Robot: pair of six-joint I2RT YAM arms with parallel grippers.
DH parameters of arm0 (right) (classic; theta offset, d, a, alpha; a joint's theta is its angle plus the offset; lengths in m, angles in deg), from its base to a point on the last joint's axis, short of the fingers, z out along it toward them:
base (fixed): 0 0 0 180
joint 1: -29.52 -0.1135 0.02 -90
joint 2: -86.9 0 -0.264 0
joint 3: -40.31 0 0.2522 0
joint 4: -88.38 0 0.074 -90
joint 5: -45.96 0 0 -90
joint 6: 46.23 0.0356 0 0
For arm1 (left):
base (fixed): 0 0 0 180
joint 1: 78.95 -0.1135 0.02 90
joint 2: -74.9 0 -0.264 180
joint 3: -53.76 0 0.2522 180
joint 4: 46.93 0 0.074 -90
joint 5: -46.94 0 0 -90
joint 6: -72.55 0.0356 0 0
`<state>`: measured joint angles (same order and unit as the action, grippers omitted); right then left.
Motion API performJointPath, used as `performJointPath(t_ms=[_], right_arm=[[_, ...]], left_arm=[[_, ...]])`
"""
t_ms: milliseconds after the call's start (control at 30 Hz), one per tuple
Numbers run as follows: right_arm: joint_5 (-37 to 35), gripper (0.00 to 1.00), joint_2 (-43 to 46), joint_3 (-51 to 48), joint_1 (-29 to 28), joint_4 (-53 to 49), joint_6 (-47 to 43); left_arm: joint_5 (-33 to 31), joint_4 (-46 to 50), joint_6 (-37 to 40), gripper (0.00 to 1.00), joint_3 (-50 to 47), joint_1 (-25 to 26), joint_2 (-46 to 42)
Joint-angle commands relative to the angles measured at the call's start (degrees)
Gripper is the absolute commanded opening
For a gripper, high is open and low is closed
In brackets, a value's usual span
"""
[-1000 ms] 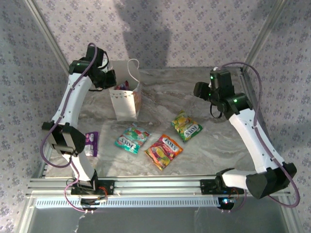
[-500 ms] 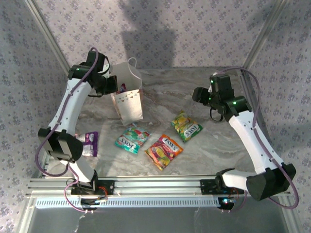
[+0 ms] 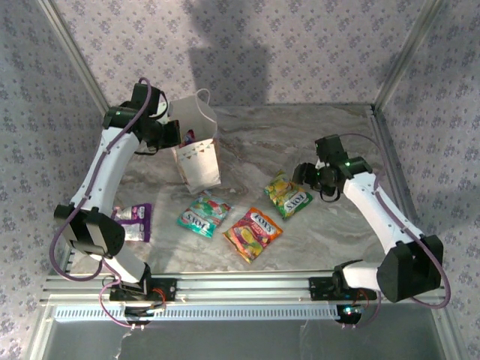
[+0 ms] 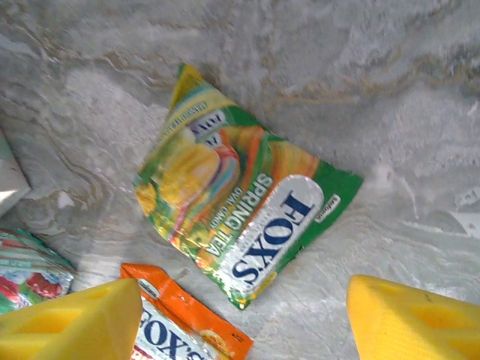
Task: Place the snacks into the paper bag
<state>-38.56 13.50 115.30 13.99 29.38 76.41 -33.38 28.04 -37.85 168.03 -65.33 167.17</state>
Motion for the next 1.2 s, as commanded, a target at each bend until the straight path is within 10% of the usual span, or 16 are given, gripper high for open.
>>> performJointPath(t_ms=[0, 1167], right_arm=[[2.50, 0.75, -0.50, -2.07, 1.46, -1.02, 0.57], [15.82, 1.00, -15.47, -11.22, 5.09, 15.72, 1.05]], left_arm=[[0.63, 1.24, 0.72, 0.04, -1.02, 0.18, -1.25], [1.06, -1.01, -0.16, 0.04, -4.27, 0.24, -2.71]])
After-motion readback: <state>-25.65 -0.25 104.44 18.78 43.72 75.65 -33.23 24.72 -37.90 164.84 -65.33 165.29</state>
